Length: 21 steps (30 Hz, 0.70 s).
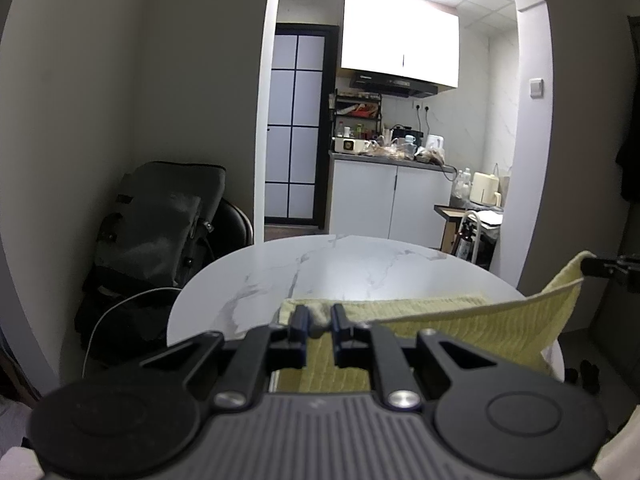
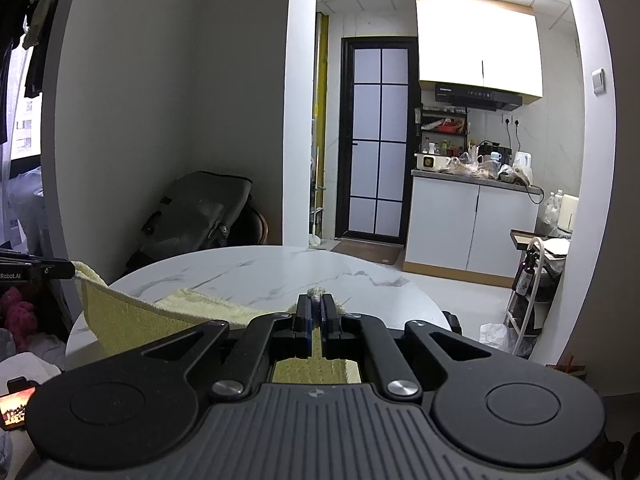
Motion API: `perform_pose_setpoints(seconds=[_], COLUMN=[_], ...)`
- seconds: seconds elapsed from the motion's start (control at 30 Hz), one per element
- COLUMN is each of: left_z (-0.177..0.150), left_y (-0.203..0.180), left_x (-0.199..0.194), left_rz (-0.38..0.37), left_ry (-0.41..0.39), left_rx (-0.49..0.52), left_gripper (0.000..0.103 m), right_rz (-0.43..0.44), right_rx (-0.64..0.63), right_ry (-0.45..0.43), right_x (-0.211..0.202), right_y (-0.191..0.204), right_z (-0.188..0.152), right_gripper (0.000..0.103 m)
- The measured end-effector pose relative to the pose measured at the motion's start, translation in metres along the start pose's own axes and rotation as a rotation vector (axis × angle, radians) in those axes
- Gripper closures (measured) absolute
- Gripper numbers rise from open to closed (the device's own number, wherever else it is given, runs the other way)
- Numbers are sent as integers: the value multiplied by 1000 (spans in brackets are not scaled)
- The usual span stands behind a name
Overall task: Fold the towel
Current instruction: 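Hold the towel edge raised with both grippers above the table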
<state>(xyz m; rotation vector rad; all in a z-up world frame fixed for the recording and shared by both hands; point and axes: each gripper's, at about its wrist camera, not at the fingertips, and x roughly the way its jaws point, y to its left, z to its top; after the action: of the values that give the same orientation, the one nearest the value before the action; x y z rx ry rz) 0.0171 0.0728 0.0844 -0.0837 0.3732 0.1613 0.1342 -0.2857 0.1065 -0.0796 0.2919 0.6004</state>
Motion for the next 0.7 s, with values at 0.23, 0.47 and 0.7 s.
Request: perform_pose_setpoints(seconds=[0.23,0.47,0.7], left_z=[11,18,18], left_y=[-1,-1,0], left_x=[11,26,45], left_rz=[-7,-9,-10], left_ry=[-19,-20,4], left_rx=[-4,-10,-14], left_gripper=[91,91,91], right_rz=[-10,-25,-34], right_rx=[11,37,50], right_ry=[0,26,63], right_x=[7,23,40], right_y=[-4,-12,-18], right_z=[5,6,3], right_gripper=[98,98,98])
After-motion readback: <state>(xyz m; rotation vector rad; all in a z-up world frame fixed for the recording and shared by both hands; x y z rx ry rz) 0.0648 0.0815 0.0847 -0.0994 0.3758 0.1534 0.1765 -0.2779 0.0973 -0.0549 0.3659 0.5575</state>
